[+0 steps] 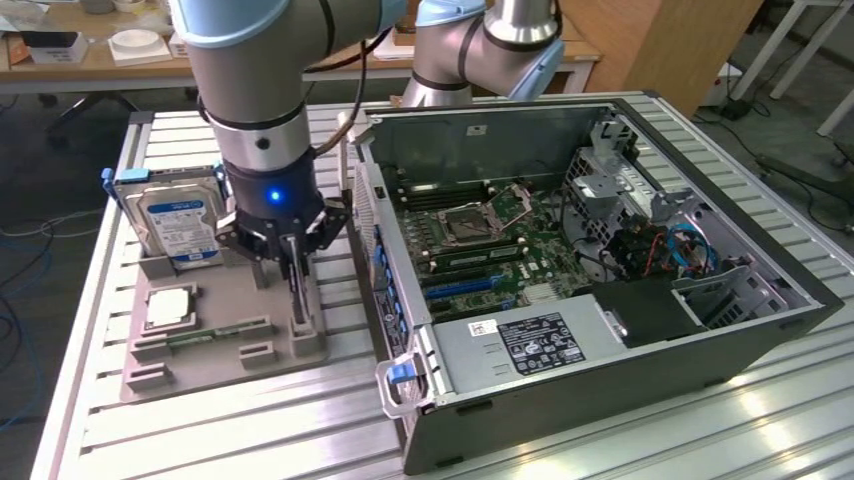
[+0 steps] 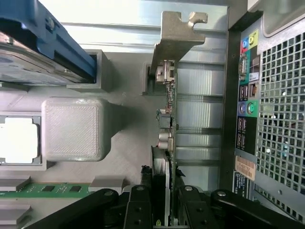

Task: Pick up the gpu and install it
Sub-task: 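Pick up the gpu and move the gpu toward the slot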

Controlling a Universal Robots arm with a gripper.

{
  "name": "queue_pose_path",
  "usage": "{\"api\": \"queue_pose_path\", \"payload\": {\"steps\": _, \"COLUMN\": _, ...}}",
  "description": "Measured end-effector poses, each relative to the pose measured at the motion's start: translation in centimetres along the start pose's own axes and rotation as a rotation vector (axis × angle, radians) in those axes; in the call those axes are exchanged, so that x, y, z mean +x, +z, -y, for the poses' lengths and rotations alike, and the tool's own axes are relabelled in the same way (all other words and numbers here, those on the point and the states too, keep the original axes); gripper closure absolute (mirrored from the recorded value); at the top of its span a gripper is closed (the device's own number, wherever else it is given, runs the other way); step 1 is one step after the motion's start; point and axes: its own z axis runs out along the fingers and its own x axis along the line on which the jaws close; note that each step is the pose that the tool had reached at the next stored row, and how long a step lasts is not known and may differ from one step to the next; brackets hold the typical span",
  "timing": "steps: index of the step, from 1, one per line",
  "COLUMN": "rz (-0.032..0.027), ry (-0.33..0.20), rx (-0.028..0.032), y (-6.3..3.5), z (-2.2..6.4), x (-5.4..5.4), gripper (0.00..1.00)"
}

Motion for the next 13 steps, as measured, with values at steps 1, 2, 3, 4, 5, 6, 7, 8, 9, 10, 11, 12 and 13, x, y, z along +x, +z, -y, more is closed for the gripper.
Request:
{"api": "queue_pose_path", "payload": {"steps": 1, "rz": 0.0, "ry": 0.0, "rx": -0.0001, "y": -0.3, "z": -0.01, "x": 0.0, "gripper": 0.73}}
{"api": "queue_pose_path", "payload": {"steps": 2, "rz": 0.0, "ry": 0.0, "rx": -0.0001, "y": -0.58, "z": -0.02, "x": 0.0, "gripper": 0.73}}
{"api": "queue_pose_path", "payload": {"steps": 3, "rz": 0.0, "ry": 0.0, "rx": -0.0001, "y": -0.91, "z": -0.03, "x": 0.0, "gripper": 0.73}}
{"api": "queue_pose_path", "payload": {"steps": 4, "rz": -0.0001, "ry": 0.0, "rx": -0.0001, "y": -1.25, "z": -0.05, "x": 0.0, "gripper": 0.73}}
{"api": "queue_pose_path", "payload": {"steps": 5, "rz": 0.0, "ry": 0.0, "rx": -0.0001, "y": -1.56, "z": -0.06, "x": -0.1, "gripper": 0.73}}
{"api": "queue_pose_path", "payload": {"steps": 6, "rz": 0.0, "ry": 0.0, "rx": -0.0001, "y": -1.88, "z": -0.07, "x": -0.1, "gripper": 0.73}}
{"api": "queue_pose_path", "payload": {"steps": 7, "rz": 0.0, "ry": 0.0, "rx": -0.0002, "y": -2.13, "z": -0.08, "x": -0.1, "gripper": 0.73}}
{"api": "queue_pose_path", "payload": {"steps": 8, "rz": 0.0, "ry": 0.0, "rx": -0.0002, "y": -2.36, "z": -0.09, "x": -0.1, "gripper": 0.73}}
{"api": "queue_pose_path", "payload": {"steps": 9, "rz": 0.0, "ry": 0.0, "rx": -0.0003, "y": -2.6, "z": -0.09, "x": -0.1, "gripper": 0.73}}
{"api": "queue_pose_path", "payload": {"steps": 10, "rz": 0.0, "ry": 0.0, "rx": -0.0004, "y": -2.85, "z": -0.1, "x": -0.1, "gripper": 0.73}}
{"api": "queue_pose_path", "payload": {"steps": 11, "rz": 0.0, "ry": 0.0, "rx": -0.0004, "y": -3.09, "z": -0.11, "x": -0.1, "gripper": 0.73}}
{"api": "queue_pose_path", "payload": {"steps": 12, "rz": -0.0001, "ry": 0.0, "rx": -0.0004, "y": -3.32, "z": -0.12, "x": -0.1, "gripper": 0.73}}
{"api": "queue_pose_path", "payload": {"steps": 13, "rz": 0.0, "ry": 0.0, "rx": -0.0005, "y": -3.49, "z": -0.13, "x": -0.1, "gripper": 0.73}}
